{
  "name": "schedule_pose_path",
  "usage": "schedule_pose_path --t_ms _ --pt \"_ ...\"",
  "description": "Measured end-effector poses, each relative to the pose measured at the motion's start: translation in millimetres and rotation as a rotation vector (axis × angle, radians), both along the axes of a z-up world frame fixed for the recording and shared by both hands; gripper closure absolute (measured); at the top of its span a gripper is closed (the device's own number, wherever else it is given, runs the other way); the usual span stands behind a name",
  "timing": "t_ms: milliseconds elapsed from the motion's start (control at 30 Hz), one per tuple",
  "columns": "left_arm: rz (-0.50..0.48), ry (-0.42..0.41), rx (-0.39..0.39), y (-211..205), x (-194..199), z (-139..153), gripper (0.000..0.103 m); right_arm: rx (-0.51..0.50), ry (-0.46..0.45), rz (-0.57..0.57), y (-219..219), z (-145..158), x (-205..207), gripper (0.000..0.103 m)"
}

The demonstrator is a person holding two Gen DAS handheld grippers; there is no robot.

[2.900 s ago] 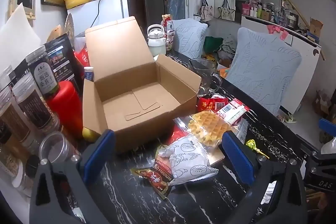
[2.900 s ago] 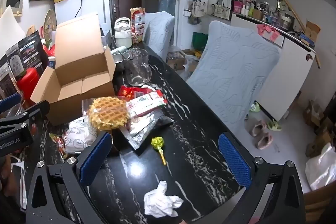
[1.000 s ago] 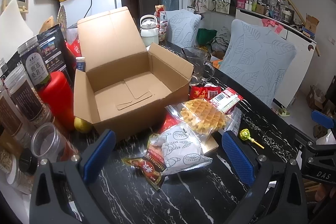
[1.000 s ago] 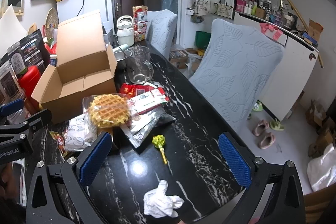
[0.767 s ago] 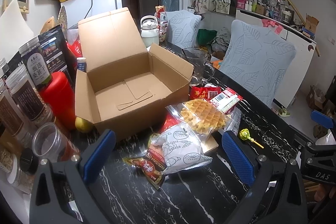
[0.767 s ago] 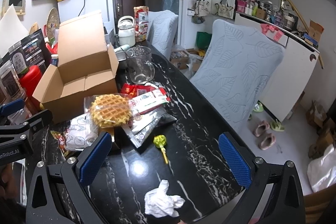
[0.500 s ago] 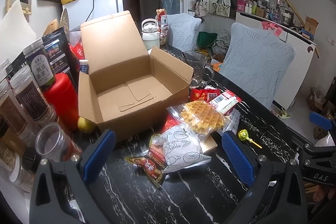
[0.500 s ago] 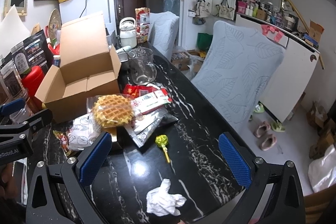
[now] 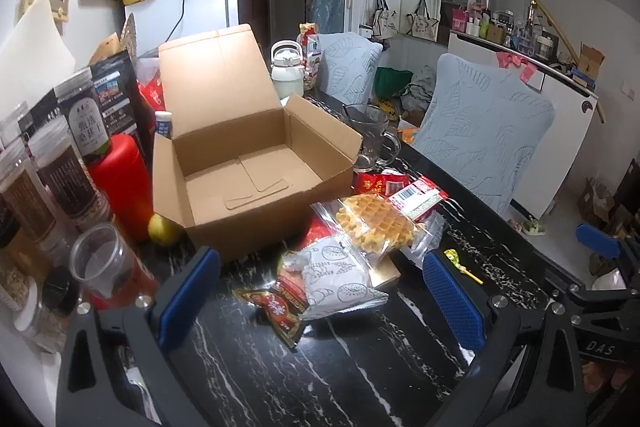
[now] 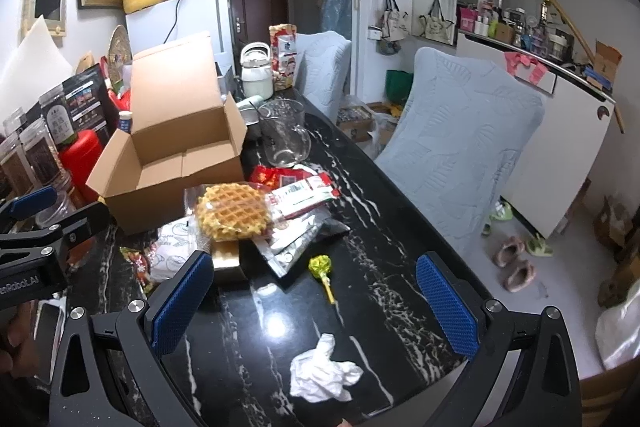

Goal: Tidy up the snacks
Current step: 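Move both grippers toward the snacks lying beside the cardboard box, then grasp the white printed bag with the left gripper while the right gripper grasps the yellow lollipop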

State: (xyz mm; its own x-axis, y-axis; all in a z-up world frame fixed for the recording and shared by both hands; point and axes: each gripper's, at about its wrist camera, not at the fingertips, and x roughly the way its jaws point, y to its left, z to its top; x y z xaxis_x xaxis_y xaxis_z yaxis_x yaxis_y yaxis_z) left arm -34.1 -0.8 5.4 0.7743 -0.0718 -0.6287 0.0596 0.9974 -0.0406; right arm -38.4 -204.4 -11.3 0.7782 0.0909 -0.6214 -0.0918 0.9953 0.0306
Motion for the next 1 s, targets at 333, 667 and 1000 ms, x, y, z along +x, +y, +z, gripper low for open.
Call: schedule_pose_path --t_ms 333,667,1000 --pt "0.027 0.059 -0.005 3 12 -25 0.000 0.011 0.031 0.059 4 -21 16 0.000" --pt "0.054 0.077 0.008 6 22 -52 0.000 0.047 0.091 0.106 4 -57 46 0.000" --pt "0.067 0.110 -0.003 -1 39 -76 0.000 0.041 0.133 0.148 2 -88 65 0.000"
